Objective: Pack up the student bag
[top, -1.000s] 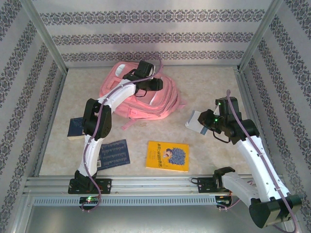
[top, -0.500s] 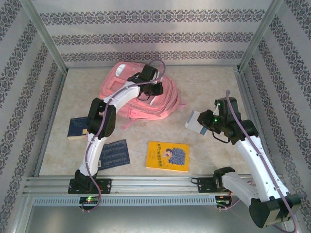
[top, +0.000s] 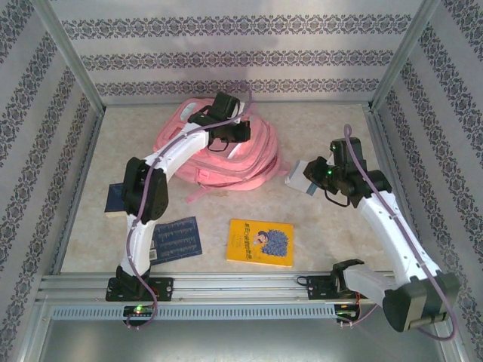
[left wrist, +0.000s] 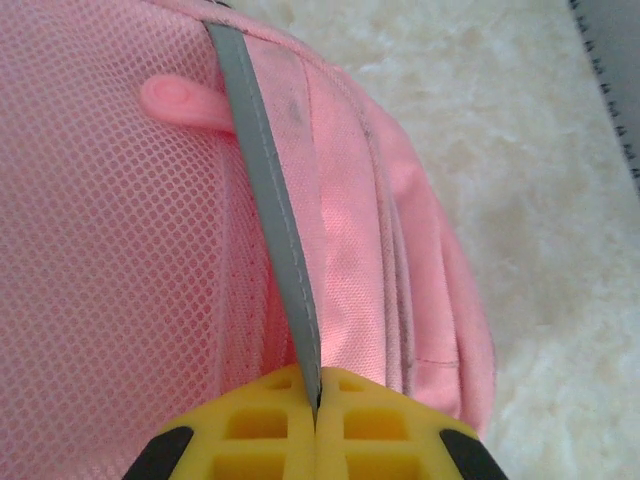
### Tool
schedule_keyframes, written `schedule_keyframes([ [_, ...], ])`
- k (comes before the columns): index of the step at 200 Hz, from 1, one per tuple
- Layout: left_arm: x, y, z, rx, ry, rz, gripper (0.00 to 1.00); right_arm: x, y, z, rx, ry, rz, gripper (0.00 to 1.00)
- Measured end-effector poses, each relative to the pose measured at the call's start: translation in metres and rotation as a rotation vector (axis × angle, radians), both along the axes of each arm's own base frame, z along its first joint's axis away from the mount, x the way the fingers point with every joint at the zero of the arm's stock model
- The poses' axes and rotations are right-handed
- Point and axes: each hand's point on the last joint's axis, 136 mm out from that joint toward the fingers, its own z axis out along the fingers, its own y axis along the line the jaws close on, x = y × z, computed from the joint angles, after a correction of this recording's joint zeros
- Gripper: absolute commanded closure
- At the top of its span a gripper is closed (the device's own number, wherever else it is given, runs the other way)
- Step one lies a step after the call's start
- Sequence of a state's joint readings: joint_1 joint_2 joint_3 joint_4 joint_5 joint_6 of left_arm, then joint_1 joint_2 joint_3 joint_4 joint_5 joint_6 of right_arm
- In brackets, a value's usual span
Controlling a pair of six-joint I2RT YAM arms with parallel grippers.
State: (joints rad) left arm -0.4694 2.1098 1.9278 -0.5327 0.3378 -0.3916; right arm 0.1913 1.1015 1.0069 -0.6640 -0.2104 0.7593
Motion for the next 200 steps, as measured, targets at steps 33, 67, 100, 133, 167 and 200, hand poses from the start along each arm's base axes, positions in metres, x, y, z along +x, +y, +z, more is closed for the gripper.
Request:
schedule_keyframes([
  [33,-0.011,0.011,0.045,-0.058,-0.049,-0.01,1.0,0.028,0.005,-0.007,0.059,-0.005,-0.037,0.95],
  [67,-0.031,0.015,0.061,-0.104,-0.044,-0.055,1.0,0.06,0.025,-0.011,0.206,-0.04,-0.047,0.98],
  [100,-0.047,0.009,0.051,-0.13,0.012,-0.106,0.74,0.093,0.051,-0.019,0.409,-0.035,-0.047,1.0],
  [133,-0.055,0.005,0.052,-0.101,0.013,-0.116,0.5,0.105,0.068,-0.011,0.525,-0.043,-0.051,1.0],
  [167,-0.075,-0.016,0.067,-0.064,-0.017,-0.157,0.4,0.109,0.079,0.009,0.603,-0.079,-0.041,1.0],
  [200,-0.096,-0.043,0.091,-0.04,-0.077,-0.228,0.36,0.103,0.082,0.017,0.635,-0.093,-0.041,1.0],
])
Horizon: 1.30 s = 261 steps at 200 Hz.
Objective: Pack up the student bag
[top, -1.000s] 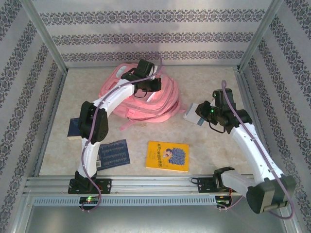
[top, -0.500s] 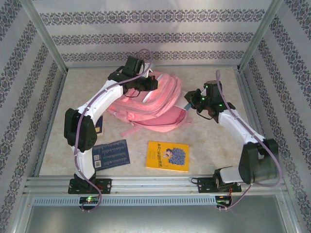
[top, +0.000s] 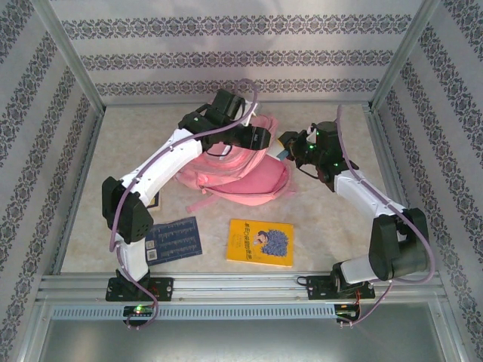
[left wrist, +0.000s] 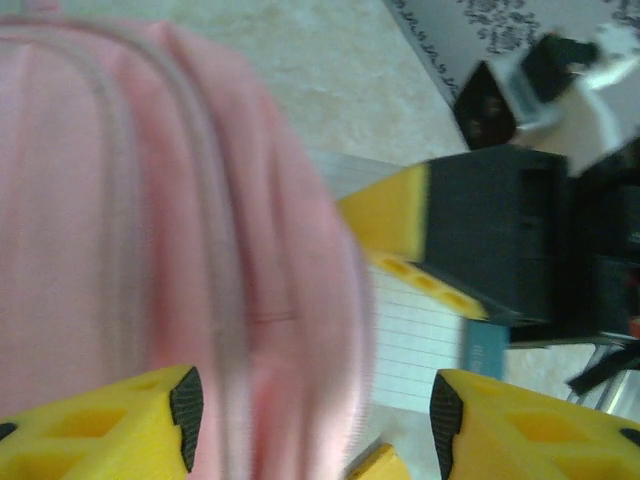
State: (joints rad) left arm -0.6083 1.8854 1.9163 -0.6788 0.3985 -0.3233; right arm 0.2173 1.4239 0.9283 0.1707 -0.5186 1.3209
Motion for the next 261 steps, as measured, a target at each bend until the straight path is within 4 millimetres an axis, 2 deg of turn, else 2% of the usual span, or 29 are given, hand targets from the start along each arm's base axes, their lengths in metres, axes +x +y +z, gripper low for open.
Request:
schedule_keyframes([
  [22,-0.011,-0.009,0.003,0.023,-0.019,-0.031,0.35,-0.001,0.001,0.002,0.011,0.0,-0.002,1.0],
  [47,-0.012,-0.007,-0.001,0.072,-0.03,-0.024,0.37,-0.001,0.003,0.003,0.016,-0.002,-0.001,1.0],
  [76,0.001,-0.004,-0.006,0.132,-0.066,0.005,0.43,-0.002,0.008,0.005,0.019,-0.008,0.011,1.0],
  [120,0.01,-0.01,-0.03,0.193,-0.056,0.011,0.46,-0.003,0.008,0.004,0.021,-0.001,0.006,1.0],
  [128,0.01,-0.011,-0.031,0.197,-0.054,0.012,0.53,-0.003,0.007,0.002,0.018,0.006,0.003,1.0],
  [145,0.011,-0.01,-0.032,0.207,-0.064,0.014,0.8,-0.003,0.007,0.001,0.021,0.01,0.002,1.0],
  [160,0.013,-0.008,-0.033,0.223,-0.072,0.02,1.0,-0.003,0.008,0.003,0.024,0.005,0.004,1.0],
  [187,0.015,-0.005,-0.031,0.24,-0.085,0.031,1.0,-0.007,0.007,0.003,0.001,0.0,0.014,1.0],
  [221,0.02,0.003,-0.024,0.27,-0.111,0.066,1.0,-0.03,0.004,-0.001,-0.128,-0.004,0.061,1.0],
  [245,0.022,0.015,-0.009,0.286,-0.141,0.099,1.0,-0.045,-0.003,-0.006,-0.21,-0.016,0.073,1.0],
  [261,0.023,0.029,0.006,0.283,-0.164,0.128,1.0,-0.054,-0.008,-0.018,-0.248,-0.008,0.074,1.0],
])
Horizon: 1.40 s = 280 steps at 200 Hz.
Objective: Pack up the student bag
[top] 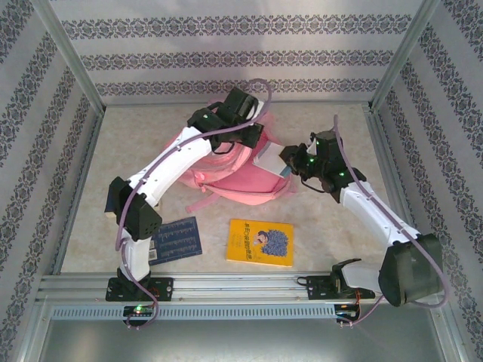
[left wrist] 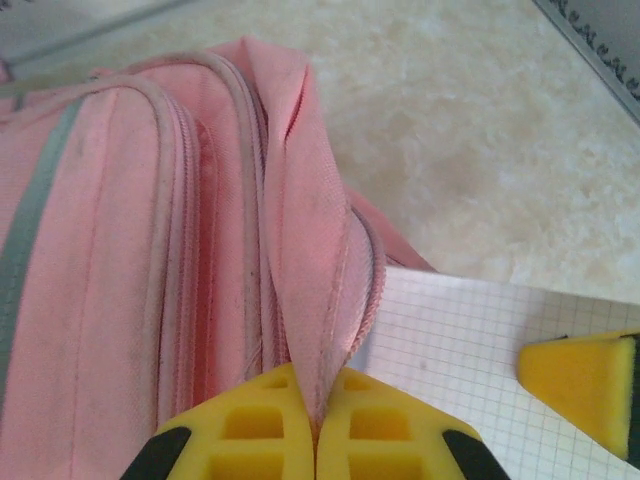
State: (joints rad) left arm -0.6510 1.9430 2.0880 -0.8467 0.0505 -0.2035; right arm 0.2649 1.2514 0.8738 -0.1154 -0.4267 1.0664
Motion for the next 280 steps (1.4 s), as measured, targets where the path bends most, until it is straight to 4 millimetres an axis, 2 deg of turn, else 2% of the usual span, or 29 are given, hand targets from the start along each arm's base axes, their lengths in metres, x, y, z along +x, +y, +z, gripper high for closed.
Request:
schedule_keyframes([
  [30,0.005,0.031,0.031,-0.011,-0.047,0.044,1.0,-0.013,-0.005,-0.037,-0.054,0.064,0.003,1.0],
  [46,0.007,0.042,0.043,-0.011,-0.071,0.061,1.0,-0.017,-0.003,-0.046,-0.063,0.081,0.011,1.0],
  [67,0.009,0.051,0.051,0.001,-0.088,0.07,1.0,-0.013,0.005,-0.043,-0.046,0.057,0.026,1.0],
  [104,0.012,0.057,0.051,0.007,-0.089,0.069,1.0,0.002,0.032,-0.026,0.029,0.016,0.052,1.0],
  [134,0.014,0.06,0.051,-0.005,-0.083,0.069,1.0,0.022,0.066,-0.01,0.104,0.001,0.077,1.0],
  [161,0.014,0.059,0.054,-0.018,-0.084,0.06,1.0,0.039,0.101,-0.007,0.155,0.02,0.102,1.0],
  [191,0.013,0.057,0.054,-0.03,-0.078,0.049,1.0,0.063,0.126,-0.016,0.151,0.034,0.085,1.0],
  [225,0.013,0.055,0.055,-0.048,-0.072,0.044,1.0,0.096,0.135,-0.031,0.122,0.039,-0.019,1.0],
  [265,0.011,0.052,0.055,-0.072,-0.058,0.034,1.0,0.152,0.162,-0.048,0.108,0.015,-0.103,1.0],
  [280,0.01,0.05,0.056,-0.081,-0.054,0.026,1.0,0.172,0.174,-0.052,0.112,0.007,-0.118,0.95],
])
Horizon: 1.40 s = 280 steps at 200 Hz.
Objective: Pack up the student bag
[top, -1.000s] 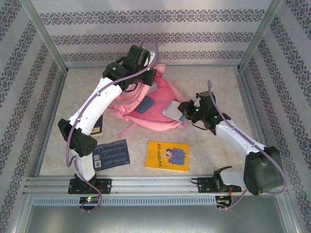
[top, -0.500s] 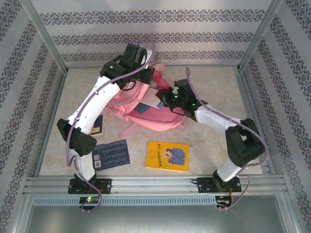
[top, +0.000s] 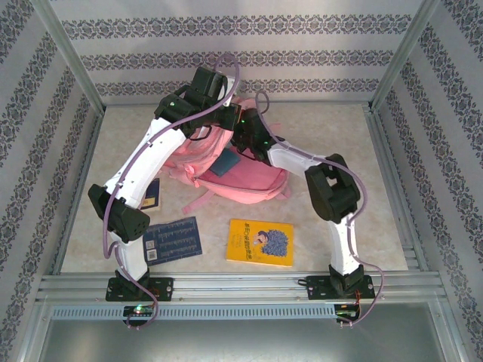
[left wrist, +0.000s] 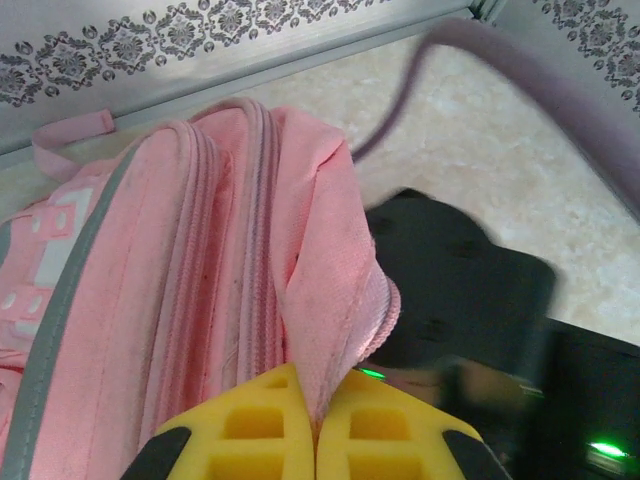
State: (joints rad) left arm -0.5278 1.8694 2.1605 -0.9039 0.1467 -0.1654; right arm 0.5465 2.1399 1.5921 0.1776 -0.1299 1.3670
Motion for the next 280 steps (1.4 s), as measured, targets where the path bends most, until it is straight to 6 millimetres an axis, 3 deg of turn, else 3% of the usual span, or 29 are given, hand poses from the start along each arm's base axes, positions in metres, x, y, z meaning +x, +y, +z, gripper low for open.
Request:
schedule_keyframes([
  [11,0.001,-0.002,0.002,-0.01,-0.005,-0.003,1.0,0.013,0.007,-0.005,-0.005,0.004,-0.012,0.85],
  [28,0.004,-0.001,0.005,-0.021,-0.017,0.004,1.0,0.029,0.015,-0.013,-0.025,0.018,-0.03,0.55],
  [38,0.007,0.001,0.007,-0.026,-0.023,0.01,1.0,0.035,0.017,-0.017,-0.032,0.022,-0.039,0.44],
  [88,0.016,0.009,0.011,-0.079,-0.018,0.04,1.0,0.04,0.017,-0.019,-0.073,-0.005,-0.001,0.3],
  [112,0.02,0.012,0.012,-0.101,-0.013,0.048,1.0,0.03,0.009,-0.015,-0.112,-0.023,0.05,0.27],
  [144,0.028,0.011,0.006,-0.116,0.002,0.059,1.0,-0.002,-0.015,0.003,-0.17,-0.046,0.118,0.26],
  [170,0.033,0.006,-0.005,-0.123,0.031,0.056,0.98,-0.037,-0.041,0.036,-0.231,-0.095,0.16,0.28],
  [201,0.039,-0.002,-0.019,-0.139,0.068,0.055,0.92,-0.093,-0.078,0.067,-0.319,-0.172,0.197,0.31],
  [216,0.044,-0.007,-0.024,-0.153,0.076,0.059,0.83,-0.121,-0.099,0.069,-0.38,-0.18,0.199,0.35],
  [234,0.048,-0.014,-0.03,-0.17,0.078,0.063,0.63,-0.155,-0.13,0.067,-0.458,-0.163,0.175,0.38],
  [267,0.044,-0.031,-0.041,-0.188,0.097,0.058,0.49,-0.205,-0.199,0.052,-0.548,-0.087,0.074,0.41],
  [280,0.042,-0.037,-0.044,-0.194,0.099,0.05,0.46,-0.219,-0.211,0.048,-0.585,-0.071,0.079,0.42],
])
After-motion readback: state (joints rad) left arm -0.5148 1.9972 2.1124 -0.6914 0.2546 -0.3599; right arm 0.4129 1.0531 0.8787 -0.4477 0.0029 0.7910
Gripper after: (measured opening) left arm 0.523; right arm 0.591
